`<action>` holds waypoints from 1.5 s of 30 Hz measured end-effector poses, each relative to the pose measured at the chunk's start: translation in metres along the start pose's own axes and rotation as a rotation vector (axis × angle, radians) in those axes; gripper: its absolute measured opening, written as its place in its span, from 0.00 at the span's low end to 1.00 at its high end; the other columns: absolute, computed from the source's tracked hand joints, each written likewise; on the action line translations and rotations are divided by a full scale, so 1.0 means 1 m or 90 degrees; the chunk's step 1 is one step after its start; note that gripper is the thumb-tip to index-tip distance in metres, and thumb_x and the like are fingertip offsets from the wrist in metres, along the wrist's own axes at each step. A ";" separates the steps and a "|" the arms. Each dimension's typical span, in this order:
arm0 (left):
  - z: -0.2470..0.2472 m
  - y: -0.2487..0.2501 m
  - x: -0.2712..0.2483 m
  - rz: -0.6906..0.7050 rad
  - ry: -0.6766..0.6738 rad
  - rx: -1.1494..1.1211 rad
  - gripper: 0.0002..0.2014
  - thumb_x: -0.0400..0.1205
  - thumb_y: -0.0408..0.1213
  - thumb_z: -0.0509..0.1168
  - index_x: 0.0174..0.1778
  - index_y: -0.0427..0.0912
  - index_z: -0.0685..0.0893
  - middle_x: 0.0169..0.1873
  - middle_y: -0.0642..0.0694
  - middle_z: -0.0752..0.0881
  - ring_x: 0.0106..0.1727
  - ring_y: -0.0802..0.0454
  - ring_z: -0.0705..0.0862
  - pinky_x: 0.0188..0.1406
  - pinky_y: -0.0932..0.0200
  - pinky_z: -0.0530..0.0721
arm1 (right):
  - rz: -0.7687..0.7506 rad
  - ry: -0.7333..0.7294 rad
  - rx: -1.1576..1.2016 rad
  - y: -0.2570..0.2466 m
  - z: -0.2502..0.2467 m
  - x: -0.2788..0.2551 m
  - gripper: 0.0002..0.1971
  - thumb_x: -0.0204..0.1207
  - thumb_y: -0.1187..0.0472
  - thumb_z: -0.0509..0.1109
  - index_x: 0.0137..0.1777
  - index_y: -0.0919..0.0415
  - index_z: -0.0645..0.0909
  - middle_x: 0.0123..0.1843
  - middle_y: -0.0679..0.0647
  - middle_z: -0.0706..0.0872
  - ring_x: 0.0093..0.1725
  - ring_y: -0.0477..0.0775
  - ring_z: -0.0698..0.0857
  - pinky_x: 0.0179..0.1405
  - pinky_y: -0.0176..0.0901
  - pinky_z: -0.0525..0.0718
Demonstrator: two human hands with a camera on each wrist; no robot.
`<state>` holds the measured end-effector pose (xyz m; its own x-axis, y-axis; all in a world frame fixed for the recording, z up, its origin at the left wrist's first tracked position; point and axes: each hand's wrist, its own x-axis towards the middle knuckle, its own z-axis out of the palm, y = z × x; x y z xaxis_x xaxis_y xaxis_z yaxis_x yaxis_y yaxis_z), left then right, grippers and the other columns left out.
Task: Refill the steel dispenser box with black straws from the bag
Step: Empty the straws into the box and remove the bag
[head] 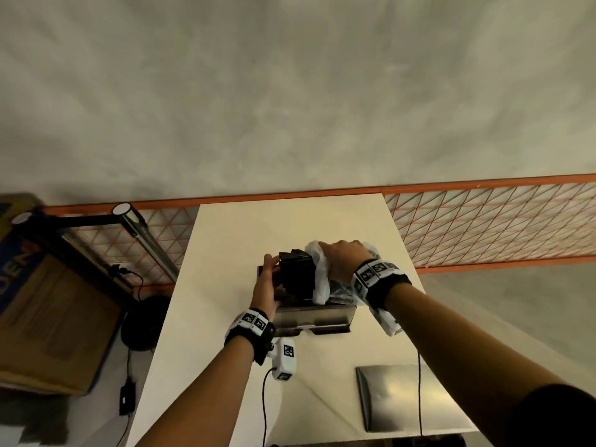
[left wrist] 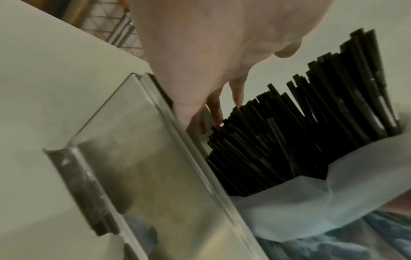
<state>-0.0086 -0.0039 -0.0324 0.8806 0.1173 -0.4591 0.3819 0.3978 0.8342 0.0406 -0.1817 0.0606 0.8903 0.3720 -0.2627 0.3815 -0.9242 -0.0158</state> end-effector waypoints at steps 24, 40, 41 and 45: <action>-0.016 -0.004 0.056 -0.168 -0.099 0.042 0.26 0.83 0.65 0.67 0.63 0.48 0.93 0.62 0.36 0.91 0.66 0.34 0.88 0.73 0.33 0.82 | -0.046 -0.119 0.069 -0.022 -0.006 -0.020 0.24 0.59 0.45 0.70 0.52 0.41 0.64 0.39 0.46 0.88 0.40 0.56 0.88 0.53 0.65 0.82; -0.028 -0.008 0.057 -0.171 -0.082 0.006 0.30 0.90 0.61 0.56 0.65 0.38 0.90 0.59 0.33 0.92 0.63 0.33 0.89 0.69 0.37 0.84 | -0.057 -0.042 -0.135 -0.024 0.033 0.019 0.38 0.68 0.49 0.73 0.77 0.48 0.60 0.72 0.54 0.72 0.67 0.61 0.75 0.59 0.69 0.74; -0.028 -0.009 0.057 -0.163 -0.072 0.014 0.29 0.90 0.60 0.57 0.64 0.38 0.90 0.59 0.34 0.92 0.63 0.34 0.89 0.69 0.37 0.84 | -0.069 -0.034 -0.138 -0.023 0.035 0.019 0.36 0.68 0.48 0.72 0.75 0.46 0.61 0.72 0.55 0.71 0.67 0.62 0.75 0.58 0.69 0.75; -0.024 -0.011 0.054 -0.143 -0.055 0.028 0.25 0.91 0.57 0.58 0.62 0.39 0.90 0.54 0.36 0.94 0.59 0.37 0.91 0.60 0.43 0.86 | -0.062 -0.019 -0.109 -0.019 0.040 0.020 0.36 0.67 0.43 0.63 0.76 0.49 0.61 0.75 0.58 0.71 0.68 0.63 0.75 0.59 0.69 0.76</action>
<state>0.0281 0.0198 -0.0742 0.7919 -0.0492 -0.6087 0.5815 0.3651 0.7270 0.0412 -0.1601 0.0168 0.8399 0.4544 -0.2968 0.5050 -0.8546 0.1209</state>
